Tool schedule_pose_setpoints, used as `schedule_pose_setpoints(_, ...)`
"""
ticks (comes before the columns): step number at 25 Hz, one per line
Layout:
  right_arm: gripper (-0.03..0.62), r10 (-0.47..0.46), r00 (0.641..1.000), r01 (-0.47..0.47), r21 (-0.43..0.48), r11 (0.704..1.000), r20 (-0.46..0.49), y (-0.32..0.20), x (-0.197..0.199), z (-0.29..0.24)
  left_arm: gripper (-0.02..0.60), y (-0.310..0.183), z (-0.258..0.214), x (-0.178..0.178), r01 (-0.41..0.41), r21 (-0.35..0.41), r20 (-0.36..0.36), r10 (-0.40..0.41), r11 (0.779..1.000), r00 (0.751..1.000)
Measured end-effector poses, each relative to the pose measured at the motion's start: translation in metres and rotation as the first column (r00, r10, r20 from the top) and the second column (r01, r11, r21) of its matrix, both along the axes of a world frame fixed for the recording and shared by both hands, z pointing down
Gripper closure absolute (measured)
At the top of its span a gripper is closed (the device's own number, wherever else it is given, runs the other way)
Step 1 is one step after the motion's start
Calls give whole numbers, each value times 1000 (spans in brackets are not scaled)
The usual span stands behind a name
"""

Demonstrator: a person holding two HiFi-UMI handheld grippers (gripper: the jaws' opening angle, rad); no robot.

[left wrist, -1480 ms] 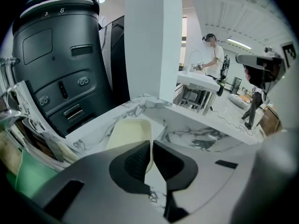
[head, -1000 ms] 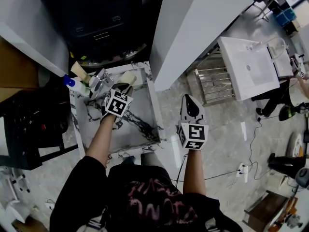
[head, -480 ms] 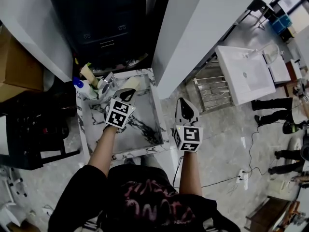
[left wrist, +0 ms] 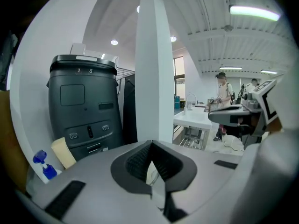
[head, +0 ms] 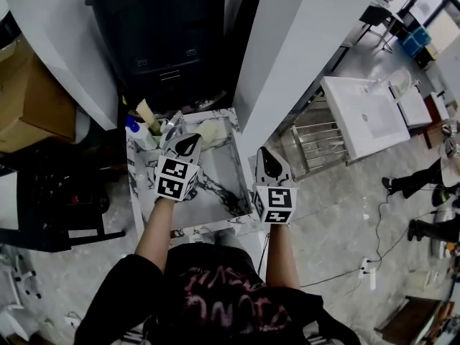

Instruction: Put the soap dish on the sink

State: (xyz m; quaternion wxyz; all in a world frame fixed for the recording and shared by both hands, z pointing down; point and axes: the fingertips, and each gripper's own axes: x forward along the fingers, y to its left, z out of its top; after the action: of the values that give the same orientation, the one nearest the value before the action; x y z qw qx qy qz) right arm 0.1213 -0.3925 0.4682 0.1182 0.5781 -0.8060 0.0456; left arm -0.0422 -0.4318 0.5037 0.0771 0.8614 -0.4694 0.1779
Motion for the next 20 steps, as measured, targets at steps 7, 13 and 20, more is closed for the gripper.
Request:
schedule_pose_setpoints(7,582,-1,999,-1,37,999,37,8,-14,-14,566,15,-56,-24,36,145,-8,-35,989,999)
schedule_pose_setpoints(13,582,2,999,-5,59,998,54,16,-24,-26,566,33,-79,-40,56,177,-43,-49,983,998)
schedule_pose_setpoints(20,582,-2,997,-4,83,997,72,27,-33,-37,568,48,-96,-56,76,217,-60,-64,973,996)
